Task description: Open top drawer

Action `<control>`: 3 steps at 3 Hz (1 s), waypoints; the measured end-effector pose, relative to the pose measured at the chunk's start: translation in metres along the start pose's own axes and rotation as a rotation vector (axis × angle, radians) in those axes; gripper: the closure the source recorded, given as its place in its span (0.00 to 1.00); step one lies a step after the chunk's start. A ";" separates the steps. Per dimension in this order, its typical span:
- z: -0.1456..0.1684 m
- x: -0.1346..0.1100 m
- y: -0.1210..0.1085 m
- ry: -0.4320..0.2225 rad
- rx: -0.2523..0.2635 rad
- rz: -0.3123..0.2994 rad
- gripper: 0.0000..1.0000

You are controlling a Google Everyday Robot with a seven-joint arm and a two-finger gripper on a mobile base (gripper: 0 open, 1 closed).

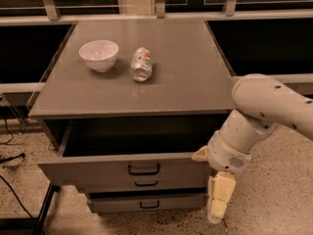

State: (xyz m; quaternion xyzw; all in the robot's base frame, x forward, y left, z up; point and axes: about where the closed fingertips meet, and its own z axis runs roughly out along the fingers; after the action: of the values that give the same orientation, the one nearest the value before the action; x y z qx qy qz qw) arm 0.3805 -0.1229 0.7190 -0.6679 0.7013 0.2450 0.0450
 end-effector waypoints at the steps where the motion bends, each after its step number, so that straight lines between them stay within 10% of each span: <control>1: -0.004 -0.003 -0.001 -0.008 0.029 -0.008 0.00; 3: -0.024 -0.019 -0.021 -0.009 0.153 -0.038 0.00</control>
Offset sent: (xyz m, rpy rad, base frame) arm 0.0328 0.0088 0.0336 0.0039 -0.1863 -0.0340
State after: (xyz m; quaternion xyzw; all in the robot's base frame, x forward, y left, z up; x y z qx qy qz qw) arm 0.4085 -0.1146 0.7418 -0.6747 0.7049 0.1926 0.1037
